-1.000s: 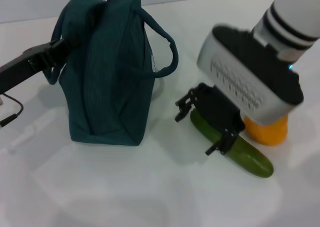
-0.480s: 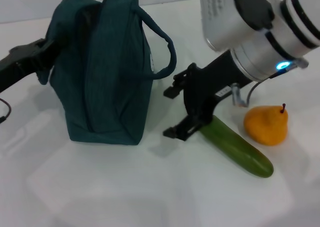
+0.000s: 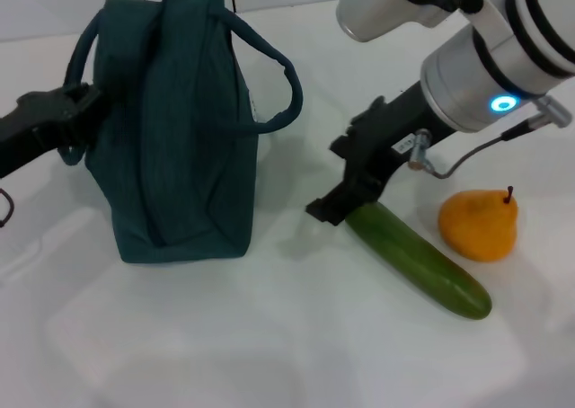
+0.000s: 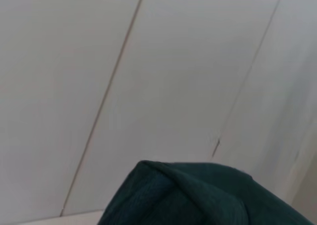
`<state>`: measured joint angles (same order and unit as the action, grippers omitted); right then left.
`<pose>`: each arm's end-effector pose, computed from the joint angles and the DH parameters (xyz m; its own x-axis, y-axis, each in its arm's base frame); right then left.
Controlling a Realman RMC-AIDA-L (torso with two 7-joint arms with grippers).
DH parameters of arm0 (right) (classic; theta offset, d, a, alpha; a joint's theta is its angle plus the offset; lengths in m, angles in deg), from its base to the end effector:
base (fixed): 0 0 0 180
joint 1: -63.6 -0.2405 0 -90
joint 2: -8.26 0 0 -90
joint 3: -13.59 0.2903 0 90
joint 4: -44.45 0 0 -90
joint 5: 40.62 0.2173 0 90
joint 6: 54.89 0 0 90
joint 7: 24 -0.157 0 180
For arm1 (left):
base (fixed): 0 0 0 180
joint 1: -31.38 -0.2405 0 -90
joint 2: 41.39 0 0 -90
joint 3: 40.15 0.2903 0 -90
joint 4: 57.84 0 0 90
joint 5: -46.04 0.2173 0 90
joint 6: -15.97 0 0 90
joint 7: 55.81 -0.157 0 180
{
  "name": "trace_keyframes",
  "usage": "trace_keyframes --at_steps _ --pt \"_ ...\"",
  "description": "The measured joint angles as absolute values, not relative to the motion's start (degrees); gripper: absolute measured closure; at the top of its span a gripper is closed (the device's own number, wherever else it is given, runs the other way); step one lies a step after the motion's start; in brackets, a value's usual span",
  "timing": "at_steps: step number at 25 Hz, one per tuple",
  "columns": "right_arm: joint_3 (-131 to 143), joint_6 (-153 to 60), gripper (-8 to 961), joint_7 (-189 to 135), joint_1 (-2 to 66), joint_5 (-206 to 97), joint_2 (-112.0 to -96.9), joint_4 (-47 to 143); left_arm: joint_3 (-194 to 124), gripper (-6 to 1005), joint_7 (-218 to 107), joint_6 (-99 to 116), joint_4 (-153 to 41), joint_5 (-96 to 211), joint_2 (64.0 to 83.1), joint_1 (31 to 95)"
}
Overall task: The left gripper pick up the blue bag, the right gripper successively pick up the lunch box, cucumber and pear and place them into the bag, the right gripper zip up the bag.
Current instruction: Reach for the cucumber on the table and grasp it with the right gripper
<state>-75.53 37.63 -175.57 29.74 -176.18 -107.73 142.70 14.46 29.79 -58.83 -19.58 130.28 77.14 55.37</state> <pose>0.1123 0.3474 -0.0177 0.9119 -0.3890 0.1306 -0.3338 -0.8884 -0.3153 -0.2857 0.3762 -0.0110 0.5513 0.3595 0.7529 0.6898 -0.7040 -0.1689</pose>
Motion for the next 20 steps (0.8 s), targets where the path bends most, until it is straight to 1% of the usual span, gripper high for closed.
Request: trace_keyframes --at_steps 6,20 --pt "-75.40 43.09 143 -178.19 28.52 -180.38 -107.70 143.10 14.39 939 29.79 -58.62 -19.43 131.74 77.20 56.40" --pt "-76.10 39.79 157 -179.27 30.42 -186.00 -107.94 135.59 14.26 944 28.26 -57.92 -19.34 132.46 77.75 58.36"
